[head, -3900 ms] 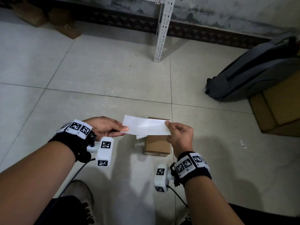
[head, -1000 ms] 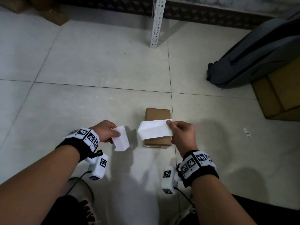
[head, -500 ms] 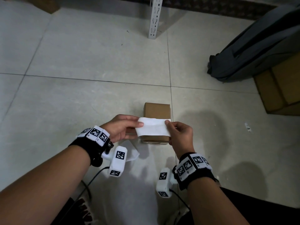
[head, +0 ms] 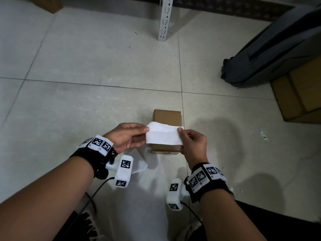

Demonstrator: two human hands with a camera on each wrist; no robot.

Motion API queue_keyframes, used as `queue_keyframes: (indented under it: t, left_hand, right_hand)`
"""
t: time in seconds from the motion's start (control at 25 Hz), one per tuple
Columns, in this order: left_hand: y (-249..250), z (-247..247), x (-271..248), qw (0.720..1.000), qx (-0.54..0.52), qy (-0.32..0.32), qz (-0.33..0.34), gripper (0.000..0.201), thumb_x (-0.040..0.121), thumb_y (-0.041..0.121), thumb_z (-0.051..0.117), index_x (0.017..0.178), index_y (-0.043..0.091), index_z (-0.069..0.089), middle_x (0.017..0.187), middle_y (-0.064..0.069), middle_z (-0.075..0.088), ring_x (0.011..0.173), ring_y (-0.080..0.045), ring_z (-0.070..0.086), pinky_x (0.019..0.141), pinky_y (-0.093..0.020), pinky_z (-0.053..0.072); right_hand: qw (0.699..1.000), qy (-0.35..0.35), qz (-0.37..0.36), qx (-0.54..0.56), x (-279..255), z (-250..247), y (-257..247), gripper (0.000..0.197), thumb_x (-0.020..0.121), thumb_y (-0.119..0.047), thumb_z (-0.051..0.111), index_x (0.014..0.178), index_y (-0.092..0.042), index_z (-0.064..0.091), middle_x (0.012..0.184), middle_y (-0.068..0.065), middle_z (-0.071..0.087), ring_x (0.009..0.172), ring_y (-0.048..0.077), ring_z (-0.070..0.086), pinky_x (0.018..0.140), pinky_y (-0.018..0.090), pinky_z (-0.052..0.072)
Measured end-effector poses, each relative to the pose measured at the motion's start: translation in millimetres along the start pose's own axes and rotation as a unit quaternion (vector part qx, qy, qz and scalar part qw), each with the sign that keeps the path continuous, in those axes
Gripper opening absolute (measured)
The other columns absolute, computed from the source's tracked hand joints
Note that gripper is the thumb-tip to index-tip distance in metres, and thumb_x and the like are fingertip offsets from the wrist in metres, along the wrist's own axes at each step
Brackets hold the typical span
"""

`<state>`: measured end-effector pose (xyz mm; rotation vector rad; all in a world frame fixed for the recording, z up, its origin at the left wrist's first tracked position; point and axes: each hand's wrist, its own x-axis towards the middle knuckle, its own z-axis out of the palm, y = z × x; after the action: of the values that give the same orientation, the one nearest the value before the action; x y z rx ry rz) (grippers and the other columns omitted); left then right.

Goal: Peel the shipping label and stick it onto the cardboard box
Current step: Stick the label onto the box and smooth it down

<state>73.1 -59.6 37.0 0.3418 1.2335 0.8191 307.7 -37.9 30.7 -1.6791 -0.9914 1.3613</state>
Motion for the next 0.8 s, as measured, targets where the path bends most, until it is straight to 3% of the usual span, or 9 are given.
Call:
queue_keyframes:
  t: [0.16, 0.28, 0.4, 0.52, 0.68, 0.8]
  left_hand:
    - [-1, -5, 4, 0.996, 0.078, 0.036, 0.015, 0.035, 0.067, 0.016, 0.084, 0.098, 0.002, 0.076, 0.089, -0.014, 0.077, 0.069, -0.017, 0.073, 0.069, -0.026, 0.063]
    - [-5, -3, 6, 0.993, 0.096, 0.062, 0.022, 0.02, 0.079, 0.003, 0.077, 0.099, -0.002, 0.075, 0.093, -0.02, 0.075, 0.065, -0.015, 0.074, 0.065, -0.023, 0.062]
    - [-7, -2, 8, 0.994, 0.08, 0.069, 0.006, 0.02, 0.087, -0.002, 0.068, 0.106, -0.007, 0.07, 0.094, -0.024, 0.074, 0.067, -0.021, 0.075, 0.065, -0.026, 0.063]
    - [-6, 1, 8, 0.997, 0.064, 0.041, -0.011, 0.03, 0.084, 0.008, 0.074, 0.11, -0.005, 0.069, 0.091, -0.022, 0.074, 0.074, -0.026, 0.074, 0.069, -0.028, 0.061]
    - [-6, 6, 11, 0.998, 0.019, 0.066, -0.003, 0.039, 0.081, 0.012, 0.077, 0.114, -0.006, 0.068, 0.089, -0.015, 0.074, 0.067, -0.018, 0.07, 0.065, -0.024, 0.055]
    - [-8, 4, 12, 0.997, 0.005, 0.075, 0.002, 0.042, 0.077, 0.01, 0.081, 0.115, -0.004, 0.068, 0.094, -0.014, 0.075, 0.07, -0.017, 0.069, 0.063, -0.022, 0.055]
  right_hand:
    - [1.0, 0.009, -0.001, -0.011, 2, -1, 1, 0.029, 0.096, -0.021, 0.072, 0.074, -0.002, 0.068, 0.055, 0.0, 0.052, 0.042, 0.013, 0.041, 0.04, 0.022, 0.038]
    - [0.998, 0.012, -0.022, -0.05, 4, 1, 7, 0.035, 0.095, -0.026, 0.071, 0.069, -0.002, 0.068, 0.055, 0.001, 0.053, 0.051, 0.019, 0.045, 0.05, 0.028, 0.041]
    - [0.996, 0.026, -0.029, -0.078, 7, 3, 11, 0.035, 0.094, -0.03, 0.07, 0.064, -0.01, 0.067, 0.054, -0.005, 0.056, 0.054, 0.017, 0.05, 0.056, 0.03, 0.045]
    - [0.995, 0.038, -0.033, -0.082, 8, 4, 10, 0.035, 0.094, -0.029, 0.07, 0.066, -0.009, 0.067, 0.053, -0.006, 0.056, 0.052, 0.016, 0.051, 0.053, 0.03, 0.048]
    - [0.998, 0.02, -0.031, -0.056, 6, 3, 6, 0.035, 0.095, -0.026, 0.071, 0.072, 0.001, 0.067, 0.056, 0.002, 0.053, 0.048, 0.017, 0.045, 0.045, 0.027, 0.042]
    - [0.999, 0.005, -0.031, -0.038, 4, 2, 6, 0.034, 0.095, -0.023, 0.073, 0.075, 0.004, 0.068, 0.058, 0.004, 0.053, 0.047, 0.016, 0.043, 0.041, 0.023, 0.038]
